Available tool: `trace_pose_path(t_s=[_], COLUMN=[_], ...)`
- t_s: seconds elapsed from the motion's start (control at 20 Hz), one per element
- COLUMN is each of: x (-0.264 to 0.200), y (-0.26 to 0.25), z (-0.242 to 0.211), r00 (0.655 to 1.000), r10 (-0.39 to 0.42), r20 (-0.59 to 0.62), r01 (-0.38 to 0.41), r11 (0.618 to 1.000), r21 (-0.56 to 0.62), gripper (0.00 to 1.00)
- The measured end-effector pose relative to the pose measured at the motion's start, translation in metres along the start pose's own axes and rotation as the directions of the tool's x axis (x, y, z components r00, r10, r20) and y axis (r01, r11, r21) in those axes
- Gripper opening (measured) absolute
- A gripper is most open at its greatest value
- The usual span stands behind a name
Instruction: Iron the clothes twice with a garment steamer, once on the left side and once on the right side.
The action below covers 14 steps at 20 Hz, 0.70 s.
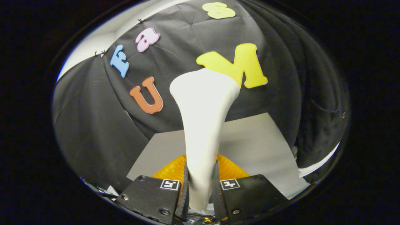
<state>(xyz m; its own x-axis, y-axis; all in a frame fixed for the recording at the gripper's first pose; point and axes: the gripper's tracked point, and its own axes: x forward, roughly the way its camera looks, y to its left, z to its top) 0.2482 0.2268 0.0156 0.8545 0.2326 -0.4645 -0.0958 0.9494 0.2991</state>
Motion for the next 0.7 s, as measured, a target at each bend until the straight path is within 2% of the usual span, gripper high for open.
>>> trace_pose_path(t_s=[0.15,0.4,0.7], x=[-0.039,-0.110,-0.197], y=[-0.004,-0.021,-0.057], z=[0.016,0.034,0.058], r00=[0.995,0.968,0.910], r10=[-0.001,-0.042,-0.135], r20=[0.098,0.248,0.392], r01=[0.004,0.063,0.175], r11=[0.999,0.995,0.982], r21=[-0.032,-0.080,-0.069], gripper=[0.34,0.34,0.35])
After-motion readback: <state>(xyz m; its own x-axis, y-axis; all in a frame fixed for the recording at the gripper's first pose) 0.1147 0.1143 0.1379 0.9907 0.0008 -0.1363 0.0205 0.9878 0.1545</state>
